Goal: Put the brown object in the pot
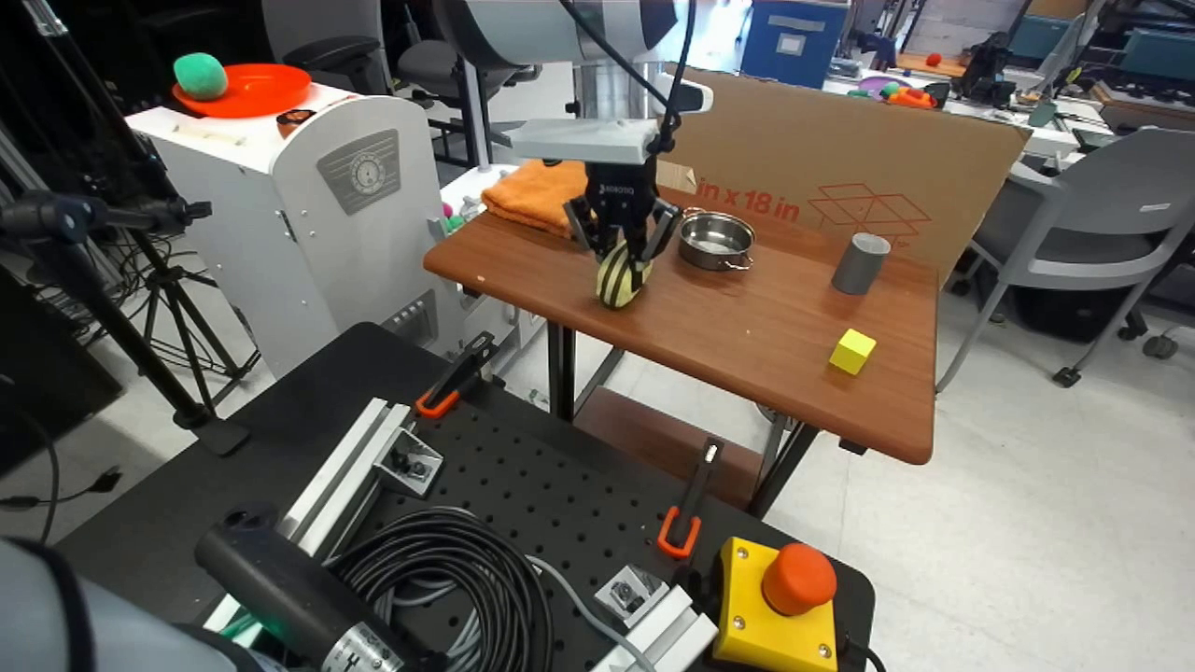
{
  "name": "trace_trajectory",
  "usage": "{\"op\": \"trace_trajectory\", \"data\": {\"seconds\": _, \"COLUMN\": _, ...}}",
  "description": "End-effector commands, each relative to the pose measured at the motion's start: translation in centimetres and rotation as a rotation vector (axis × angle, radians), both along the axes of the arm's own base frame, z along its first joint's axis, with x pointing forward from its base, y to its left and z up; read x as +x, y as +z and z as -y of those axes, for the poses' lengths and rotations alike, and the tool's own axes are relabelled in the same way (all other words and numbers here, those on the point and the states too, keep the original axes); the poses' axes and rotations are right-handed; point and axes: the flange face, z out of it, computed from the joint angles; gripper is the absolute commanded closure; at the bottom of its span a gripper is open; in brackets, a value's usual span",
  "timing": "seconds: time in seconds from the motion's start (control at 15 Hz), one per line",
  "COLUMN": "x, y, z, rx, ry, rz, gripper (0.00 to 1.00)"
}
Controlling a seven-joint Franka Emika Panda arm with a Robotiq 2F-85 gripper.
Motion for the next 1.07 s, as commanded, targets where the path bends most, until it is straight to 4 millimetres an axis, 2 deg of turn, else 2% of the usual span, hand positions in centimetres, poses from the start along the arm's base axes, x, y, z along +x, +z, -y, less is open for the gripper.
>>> {"op": "trace_trajectory", "data": {"seconds": 0.0, "x": 2.4, "y": 2.5, "z": 0.7, "rx": -0.024, "ry": -0.021, "rz": 0.053, "gripper": 0.98}}
{"op": "trace_trajectory", "data": {"seconds": 0.27, "x": 5.7, "y": 5.8, "z": 1.8, "rx": -0.022, "ry": -0.047, "rz": 0.129, "gripper": 0.96}}
{"op": "trace_trajectory", "data": {"seconds": 0.53, "x": 8.5, "y": 7.1, "z": 2.7, "rx": -0.043, "ry": -0.085, "rz": 0.164, "gripper": 0.96}}
{"op": "trace_trajectory", "data": {"seconds": 0.73, "x": 9.9, "y": 7.1, "z": 3.2, "rx": -0.064, "ry": -0.124, "rz": 0.166, "gripper": 0.96}}
{"op": "trace_trajectory", "data": {"seconds": 1.0, "x": 11.4, "y": 5.8, "z": 4.5, "rx": -0.099, "ry": -0.175, "rz": 0.160, "gripper": 0.96}}
